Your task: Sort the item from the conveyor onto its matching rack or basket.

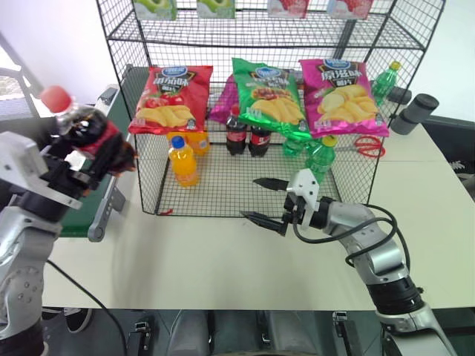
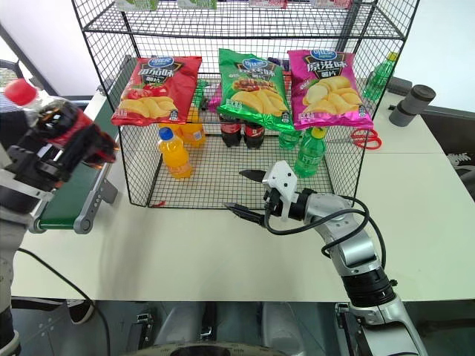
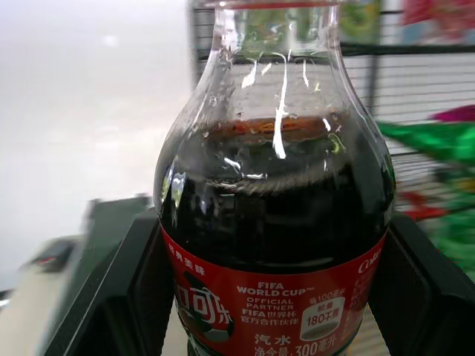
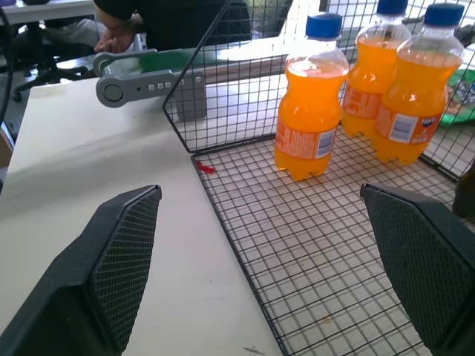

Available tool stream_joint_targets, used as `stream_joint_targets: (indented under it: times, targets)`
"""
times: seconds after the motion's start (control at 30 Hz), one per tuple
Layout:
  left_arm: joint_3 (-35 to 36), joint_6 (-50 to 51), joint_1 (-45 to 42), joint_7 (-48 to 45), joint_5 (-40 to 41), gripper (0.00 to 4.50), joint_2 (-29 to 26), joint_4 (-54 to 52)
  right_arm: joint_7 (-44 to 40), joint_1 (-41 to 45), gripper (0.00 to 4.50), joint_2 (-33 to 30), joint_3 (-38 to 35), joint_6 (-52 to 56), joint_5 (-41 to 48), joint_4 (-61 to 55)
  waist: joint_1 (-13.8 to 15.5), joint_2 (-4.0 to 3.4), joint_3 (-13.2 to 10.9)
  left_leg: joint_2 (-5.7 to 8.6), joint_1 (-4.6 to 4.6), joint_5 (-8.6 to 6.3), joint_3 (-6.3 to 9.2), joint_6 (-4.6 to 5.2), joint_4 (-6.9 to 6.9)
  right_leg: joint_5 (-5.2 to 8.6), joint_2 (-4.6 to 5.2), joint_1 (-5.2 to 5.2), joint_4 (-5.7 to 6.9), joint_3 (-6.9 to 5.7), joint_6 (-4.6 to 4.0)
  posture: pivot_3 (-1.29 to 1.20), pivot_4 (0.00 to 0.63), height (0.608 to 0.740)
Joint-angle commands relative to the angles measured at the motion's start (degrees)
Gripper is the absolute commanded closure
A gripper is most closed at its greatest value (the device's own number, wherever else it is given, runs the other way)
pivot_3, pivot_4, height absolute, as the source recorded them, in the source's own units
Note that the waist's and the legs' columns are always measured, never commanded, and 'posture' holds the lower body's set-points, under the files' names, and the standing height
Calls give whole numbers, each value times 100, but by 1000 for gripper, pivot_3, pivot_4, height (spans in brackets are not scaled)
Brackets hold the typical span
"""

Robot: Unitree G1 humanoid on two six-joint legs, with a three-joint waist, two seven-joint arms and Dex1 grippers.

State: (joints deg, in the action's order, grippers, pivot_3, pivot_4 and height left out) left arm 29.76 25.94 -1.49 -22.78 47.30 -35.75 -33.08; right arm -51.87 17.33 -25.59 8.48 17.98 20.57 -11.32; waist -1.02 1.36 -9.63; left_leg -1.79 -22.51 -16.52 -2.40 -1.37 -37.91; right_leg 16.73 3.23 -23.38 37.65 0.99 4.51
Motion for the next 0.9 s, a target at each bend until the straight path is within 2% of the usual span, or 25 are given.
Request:
stream_joint_targets:
  times: [0.03,0.13,0.4,0.6,0.9]
  targets:
    - [-412,341,-141,-160,438,1535,-131,-412,-69,185,0,-23,-37,220,265,-442,-8,-4,-2,0,0,0,0,0,0,0,-1,0,0,-1,0,0,150,734]
    - [-1229,500,-350,-513,494,1535,49,-378,8,381,0,21,-25,783,564,-681,0,-4,-2,0,-1,0,0,1,0,-1,-4,-1,0,-1,1,0,150,734]
    - [-2239,420,-1039,-1174,111,1535,401,241,252,553,0,42,-111,1798,1184,-1087,17,-4,-3,2,-2,1,0,2,-1,-6,-15,0,0,-1,12,0,150,734]
    - [-2732,513,-1503,-1595,47,1535,630,458,308,528,0,-7,47,1940,1143,-1154,20,-4,-3,-1,-5,-1,1,6,-7,-9,-33,2,-3,2,17,0,150,734]
    - [-3081,564,-1608,-1903,-140,1535,684,457,412,570,0,191,86,1924,1208,-1034,14,-4,-3,-12,-4,-1,8,8,-8,-10,-60,1,0,4,19,0,150,734]
